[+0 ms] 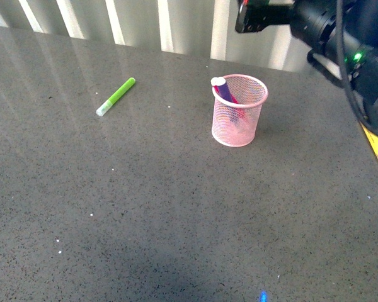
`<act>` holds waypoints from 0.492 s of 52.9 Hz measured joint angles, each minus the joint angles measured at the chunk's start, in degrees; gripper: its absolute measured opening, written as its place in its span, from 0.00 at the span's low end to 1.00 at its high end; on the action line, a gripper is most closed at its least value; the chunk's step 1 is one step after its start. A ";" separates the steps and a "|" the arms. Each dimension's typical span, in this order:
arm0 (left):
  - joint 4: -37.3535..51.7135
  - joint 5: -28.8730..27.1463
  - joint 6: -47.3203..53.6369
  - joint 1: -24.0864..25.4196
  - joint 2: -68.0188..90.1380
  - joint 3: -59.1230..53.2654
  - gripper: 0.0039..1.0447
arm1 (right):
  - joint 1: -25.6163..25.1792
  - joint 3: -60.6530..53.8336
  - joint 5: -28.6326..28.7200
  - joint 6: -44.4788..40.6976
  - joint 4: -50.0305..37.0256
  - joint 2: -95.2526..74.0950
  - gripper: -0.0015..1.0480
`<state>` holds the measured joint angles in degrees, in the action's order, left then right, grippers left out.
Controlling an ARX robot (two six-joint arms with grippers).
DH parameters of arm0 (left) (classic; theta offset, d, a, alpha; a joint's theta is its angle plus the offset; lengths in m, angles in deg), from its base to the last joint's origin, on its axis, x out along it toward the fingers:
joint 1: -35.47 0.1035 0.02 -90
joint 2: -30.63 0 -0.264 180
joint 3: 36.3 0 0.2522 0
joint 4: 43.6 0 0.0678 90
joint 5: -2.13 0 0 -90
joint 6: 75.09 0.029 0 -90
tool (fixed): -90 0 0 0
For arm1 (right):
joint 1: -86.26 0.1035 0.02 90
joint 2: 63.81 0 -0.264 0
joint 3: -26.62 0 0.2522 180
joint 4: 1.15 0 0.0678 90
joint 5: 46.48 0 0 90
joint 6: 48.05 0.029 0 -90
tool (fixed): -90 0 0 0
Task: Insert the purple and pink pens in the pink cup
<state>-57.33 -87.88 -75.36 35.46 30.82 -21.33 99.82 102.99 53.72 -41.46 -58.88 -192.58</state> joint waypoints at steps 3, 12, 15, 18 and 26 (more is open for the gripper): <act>0.00 0.02 0.00 0.00 0.00 0.00 0.94 | -0.68 -1.73 -1.42 -0.79 0.61 3.04 0.93; 0.00 0.02 0.00 0.00 0.00 0.00 0.94 | -4.39 -9.75 -3.78 -3.72 2.95 14.86 0.93; 0.00 0.00 0.00 0.00 0.00 0.00 0.94 | -6.32 -13.33 -3.45 -4.55 3.08 19.32 0.93; 0.00 0.02 0.00 0.00 0.00 0.00 0.94 | -8.61 -17.05 -2.97 -5.22 4.63 24.15 0.93; 0.00 0.02 0.00 0.00 0.00 0.00 0.94 | -16.81 -26.49 -1.05 -5.62 10.80 36.46 0.93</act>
<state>-57.33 -87.86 -75.36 35.46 30.82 -21.33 83.01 76.50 52.67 -47.07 -48.08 -156.12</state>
